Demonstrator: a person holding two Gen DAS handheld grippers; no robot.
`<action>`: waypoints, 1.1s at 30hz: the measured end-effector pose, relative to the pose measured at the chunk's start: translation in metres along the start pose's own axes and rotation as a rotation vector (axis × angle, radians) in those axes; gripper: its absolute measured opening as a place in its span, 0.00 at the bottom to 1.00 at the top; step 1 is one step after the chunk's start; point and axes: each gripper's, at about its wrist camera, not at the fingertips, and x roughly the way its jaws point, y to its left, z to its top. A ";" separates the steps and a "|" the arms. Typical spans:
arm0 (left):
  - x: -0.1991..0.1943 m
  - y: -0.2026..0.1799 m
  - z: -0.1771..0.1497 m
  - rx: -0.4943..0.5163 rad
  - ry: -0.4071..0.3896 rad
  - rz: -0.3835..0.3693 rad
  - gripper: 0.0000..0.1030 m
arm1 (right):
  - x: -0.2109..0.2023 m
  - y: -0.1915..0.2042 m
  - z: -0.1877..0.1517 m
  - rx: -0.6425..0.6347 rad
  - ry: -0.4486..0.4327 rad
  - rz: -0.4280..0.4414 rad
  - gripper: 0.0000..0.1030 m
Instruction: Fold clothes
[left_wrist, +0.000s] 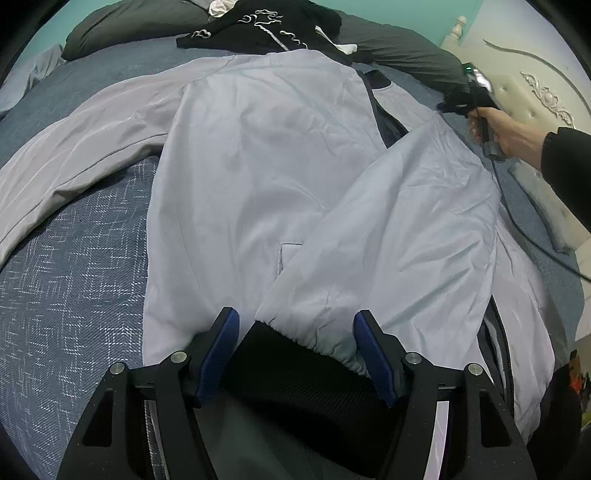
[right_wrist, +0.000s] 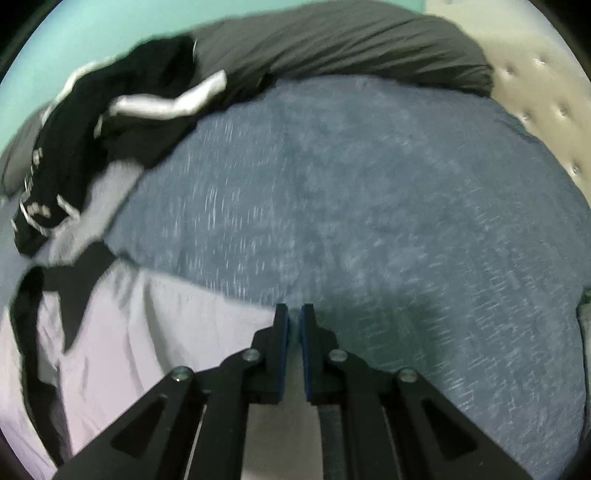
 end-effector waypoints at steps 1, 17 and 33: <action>0.000 0.000 0.000 0.000 0.000 0.001 0.66 | -0.009 -0.004 0.002 0.017 -0.029 -0.015 0.07; 0.003 0.000 0.001 -0.003 -0.002 -0.005 0.66 | -0.010 0.022 -0.044 -0.099 0.132 0.101 0.07; 0.002 0.004 -0.004 -0.019 -0.008 -0.022 0.66 | -0.043 0.004 -0.065 -0.101 0.132 0.174 0.07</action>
